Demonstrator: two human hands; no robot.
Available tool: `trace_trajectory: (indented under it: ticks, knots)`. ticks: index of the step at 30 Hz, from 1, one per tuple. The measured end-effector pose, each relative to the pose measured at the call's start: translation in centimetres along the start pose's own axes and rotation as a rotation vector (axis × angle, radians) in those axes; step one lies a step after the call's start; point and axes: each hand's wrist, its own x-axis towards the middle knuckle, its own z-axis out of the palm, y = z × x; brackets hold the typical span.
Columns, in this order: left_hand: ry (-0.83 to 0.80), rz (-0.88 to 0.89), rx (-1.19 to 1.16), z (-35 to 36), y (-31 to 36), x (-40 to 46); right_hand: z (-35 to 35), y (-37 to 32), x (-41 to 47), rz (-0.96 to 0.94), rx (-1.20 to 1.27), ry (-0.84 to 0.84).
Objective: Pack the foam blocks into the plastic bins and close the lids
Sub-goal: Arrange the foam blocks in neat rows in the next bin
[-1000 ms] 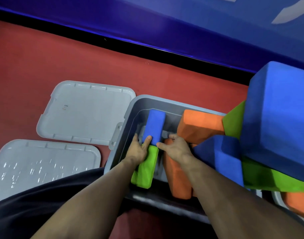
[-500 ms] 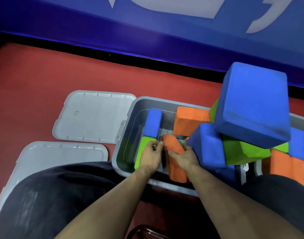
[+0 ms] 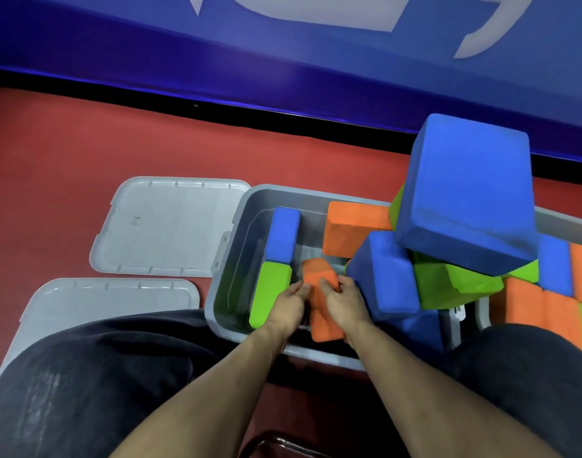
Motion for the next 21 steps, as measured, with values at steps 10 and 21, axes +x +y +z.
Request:
trace_trajectory:
  ticks: [10,21]
  knots:
    - [0.134,0.139,0.247,-1.4,1.0,-0.3,0.5,-0.9,-1.9,-0.063,-0.031,-0.101]
    - [0.240,0.111,0.286,-2.8,0.2,1.1,2.0,0.4,-1.5,0.180,0.051,-0.122]
